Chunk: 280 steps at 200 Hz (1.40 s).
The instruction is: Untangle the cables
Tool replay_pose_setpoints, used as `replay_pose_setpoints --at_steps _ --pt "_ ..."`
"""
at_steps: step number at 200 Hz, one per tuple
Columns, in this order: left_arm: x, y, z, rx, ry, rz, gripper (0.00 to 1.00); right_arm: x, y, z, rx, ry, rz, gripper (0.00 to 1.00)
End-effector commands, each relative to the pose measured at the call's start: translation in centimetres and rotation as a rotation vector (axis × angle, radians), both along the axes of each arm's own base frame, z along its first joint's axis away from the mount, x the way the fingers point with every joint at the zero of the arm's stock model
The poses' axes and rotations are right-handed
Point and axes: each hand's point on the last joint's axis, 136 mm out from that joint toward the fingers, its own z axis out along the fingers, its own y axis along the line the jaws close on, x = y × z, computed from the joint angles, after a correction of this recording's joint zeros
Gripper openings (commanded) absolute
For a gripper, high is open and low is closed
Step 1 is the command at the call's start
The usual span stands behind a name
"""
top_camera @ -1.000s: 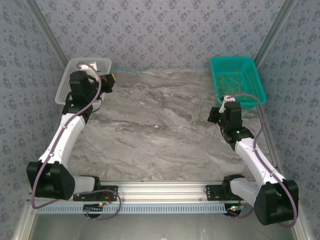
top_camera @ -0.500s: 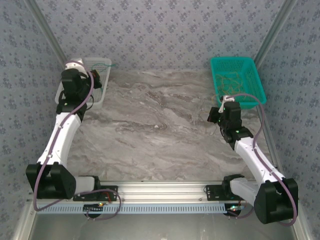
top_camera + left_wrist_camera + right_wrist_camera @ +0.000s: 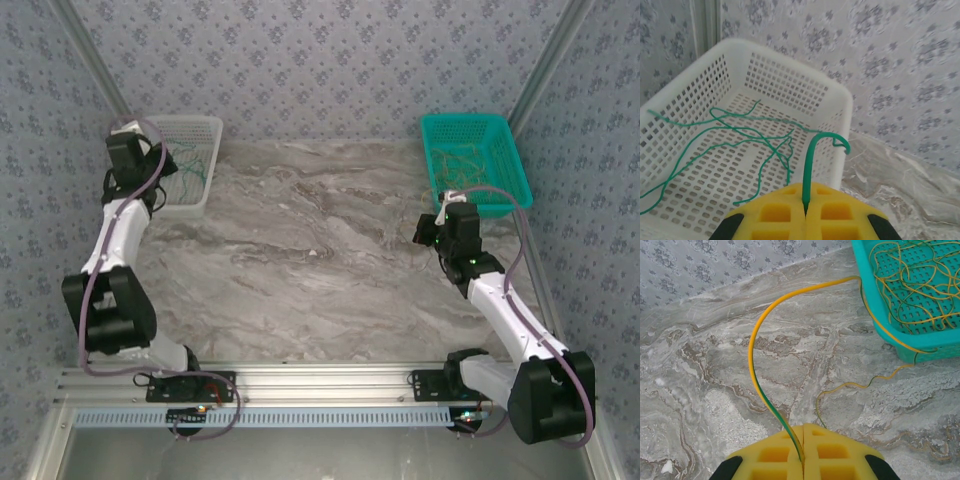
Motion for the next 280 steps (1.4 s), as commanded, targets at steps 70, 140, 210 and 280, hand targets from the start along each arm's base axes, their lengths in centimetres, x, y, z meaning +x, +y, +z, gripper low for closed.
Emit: replay_pose_setpoints --at_steps 70,140,210,280 --pt "4.8 0.7 -9.5 -0.052 0.382 0.017 0.0 0.2 0.4 2.0 -0.012 -0.059 0.018 0.0" --pt "5.9 1.2 -16.9 0.025 0.638 0.047 0.0 0.5 0.6 1.9 -0.013 -0.061 0.025 0.0" --pt "6.5 0.7 -19.9 0.014 0.682 0.048 0.01 0.3 3.3 2.8 -0.008 -0.09 0.166 0.0" --pt "2.4 1.1 -6.5 0.195 0.365 0.222 0.74 1.7 7.0 0.9 -0.077 0.059 0.289 0.0"
